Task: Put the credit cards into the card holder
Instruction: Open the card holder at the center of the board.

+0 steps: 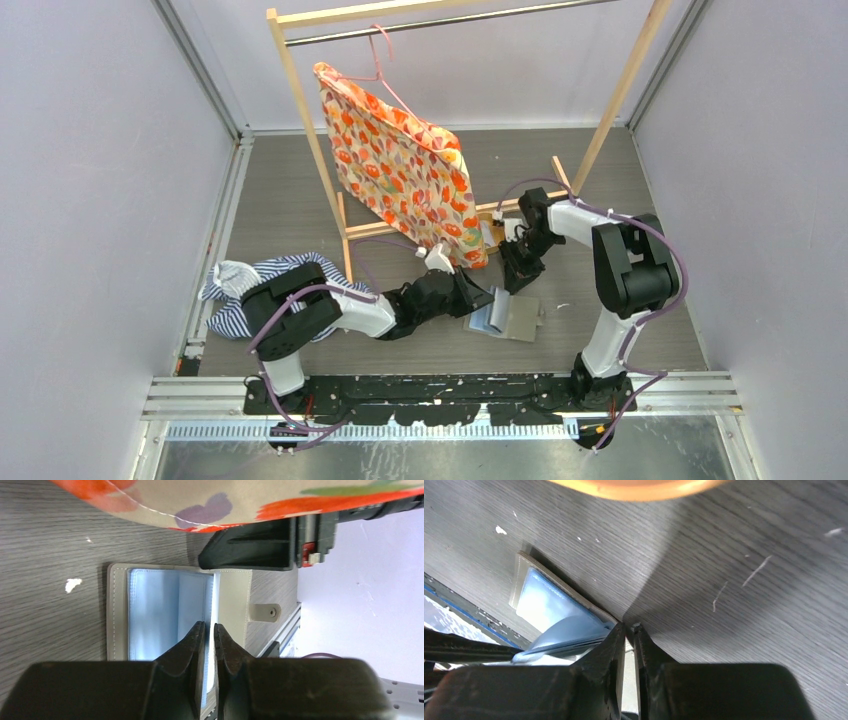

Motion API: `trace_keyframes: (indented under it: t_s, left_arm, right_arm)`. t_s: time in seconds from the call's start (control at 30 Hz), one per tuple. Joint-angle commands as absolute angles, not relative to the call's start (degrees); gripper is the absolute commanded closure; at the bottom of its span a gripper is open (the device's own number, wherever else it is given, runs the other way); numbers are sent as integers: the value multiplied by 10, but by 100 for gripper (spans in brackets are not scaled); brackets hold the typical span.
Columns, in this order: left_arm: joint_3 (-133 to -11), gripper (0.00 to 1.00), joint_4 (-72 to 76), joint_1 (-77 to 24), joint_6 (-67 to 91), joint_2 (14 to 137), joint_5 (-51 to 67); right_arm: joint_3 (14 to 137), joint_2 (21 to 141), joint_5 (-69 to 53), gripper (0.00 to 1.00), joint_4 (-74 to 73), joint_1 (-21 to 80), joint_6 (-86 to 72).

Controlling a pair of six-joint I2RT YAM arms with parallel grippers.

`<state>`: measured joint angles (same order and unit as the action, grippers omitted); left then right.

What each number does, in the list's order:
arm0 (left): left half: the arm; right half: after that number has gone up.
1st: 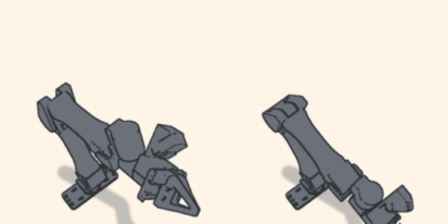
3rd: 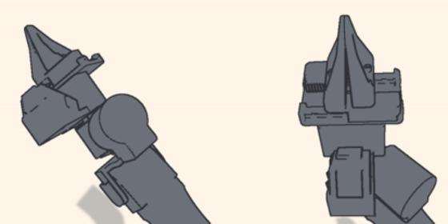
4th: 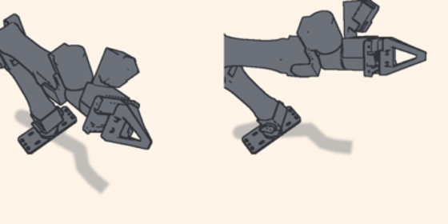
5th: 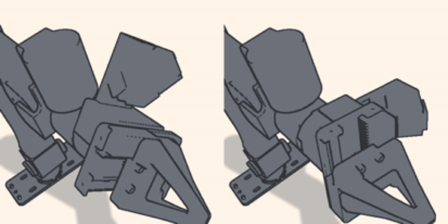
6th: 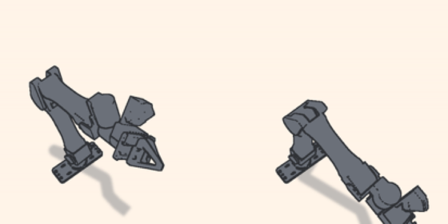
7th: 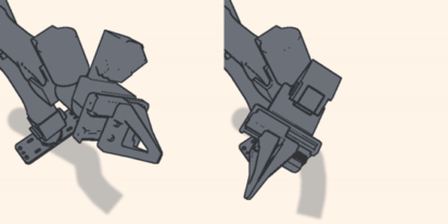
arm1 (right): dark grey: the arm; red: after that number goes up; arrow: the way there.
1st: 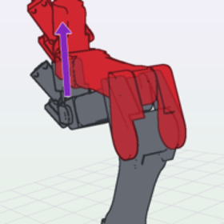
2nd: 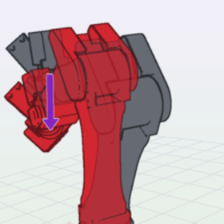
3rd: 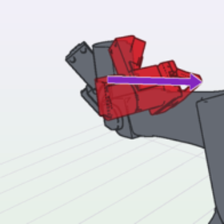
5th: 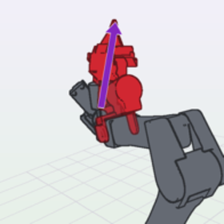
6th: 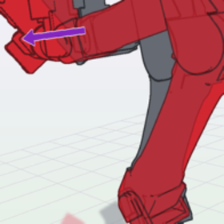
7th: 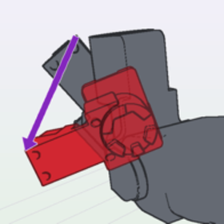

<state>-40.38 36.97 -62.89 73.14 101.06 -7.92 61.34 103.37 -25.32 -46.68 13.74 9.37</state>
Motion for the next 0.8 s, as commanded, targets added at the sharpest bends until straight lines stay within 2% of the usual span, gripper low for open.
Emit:
trace_keyframes:
  t_s: [0.0,0.13,0.23,0.4,0.47,0.63,0.77]
  left_arm:
    - [-409,81,450,-631,737,1020,-61]
    - [-402,78,485,-630,742,1031,-50]
    - [-399,81,489,-630,742,1033,-52]
    - [-409,88,426,-629,728,1028,-55]
    - [-411,91,416,-629,723,1030,-57]
    - [-419,94,424,-629,723,1041,-48]
    - [-420,95,438,-629,723,1043,-43]
  right_arm:
    - [632,1057,-214,83,-486,146,121]
    - [634,1066,-203,83,-489,146,128]
    - [642,1039,-209,83,-486,143,125]
    - [634,923,-265,69,-490,129,153]
    - [630,894,-292,67,-520,122,199]
    - [618,875,-333,69,-585,107,305]
    - [637,938,-314,79,-638,107,333]
